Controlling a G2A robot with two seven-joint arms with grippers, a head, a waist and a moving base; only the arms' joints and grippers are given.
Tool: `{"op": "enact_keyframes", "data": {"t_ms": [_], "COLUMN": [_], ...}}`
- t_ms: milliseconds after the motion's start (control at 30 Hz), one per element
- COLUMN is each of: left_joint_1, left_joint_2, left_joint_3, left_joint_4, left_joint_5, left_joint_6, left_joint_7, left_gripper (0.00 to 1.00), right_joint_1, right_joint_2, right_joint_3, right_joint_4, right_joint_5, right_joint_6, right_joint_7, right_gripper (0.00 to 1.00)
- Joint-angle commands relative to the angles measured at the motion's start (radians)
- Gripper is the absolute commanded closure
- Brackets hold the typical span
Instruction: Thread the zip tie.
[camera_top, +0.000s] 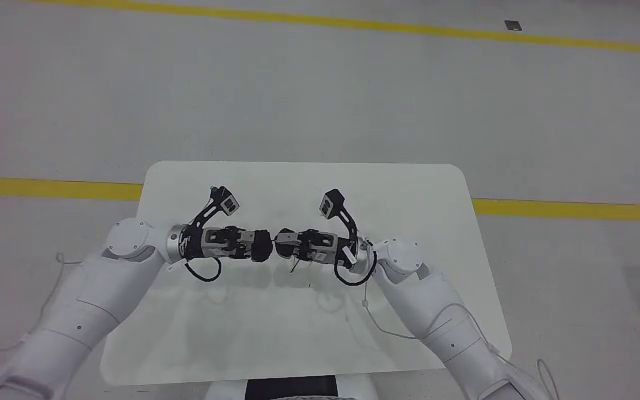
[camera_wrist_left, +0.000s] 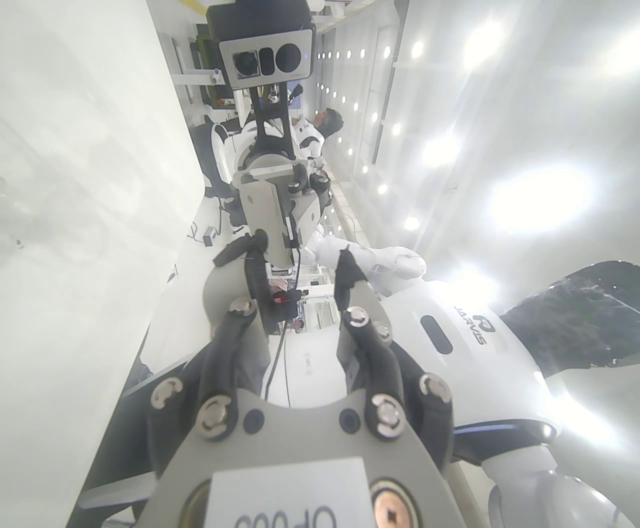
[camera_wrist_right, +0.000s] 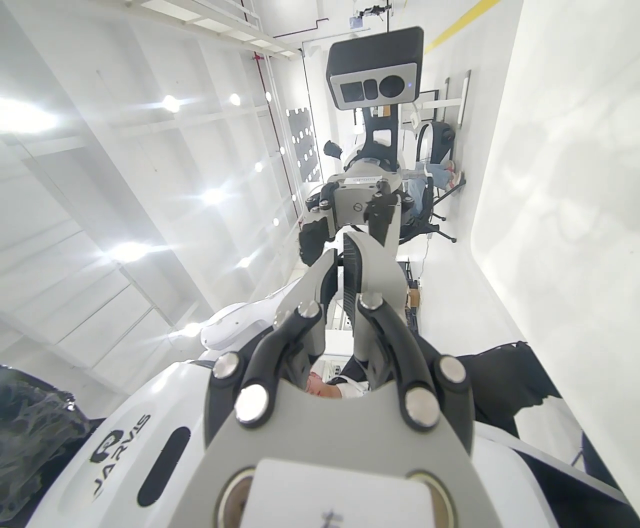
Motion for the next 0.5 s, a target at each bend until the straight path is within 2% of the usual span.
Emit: {"op": "enact_keyframes", "data": {"t_ms": [0,467], "left_joint_1": [0.004,0.006], "left_joint_2": [0.002,0.006], "left_joint_3": [-0.002,-0.002], "left_joint_4": [-0.006,-0.014], "left_joint_5": [0.001,-0.002], "left_joint_6": [0.003,0.012], "left_joint_7": [0.004,0.008], "left_gripper": [0.00,0.00], "right_joint_1": [-0.001,-0.021], "right_joint_2": [0.000,-0.003], "right_joint_3": [0.003,0.035], "right_joint_4": [0.000,0.008], "right_joint_5": [0.002,0.045], "right_joint_6": [-0.001,-0.023], "right_joint_7": [-0.004,-0.052], "right_gripper": [1.00,1.00]}}
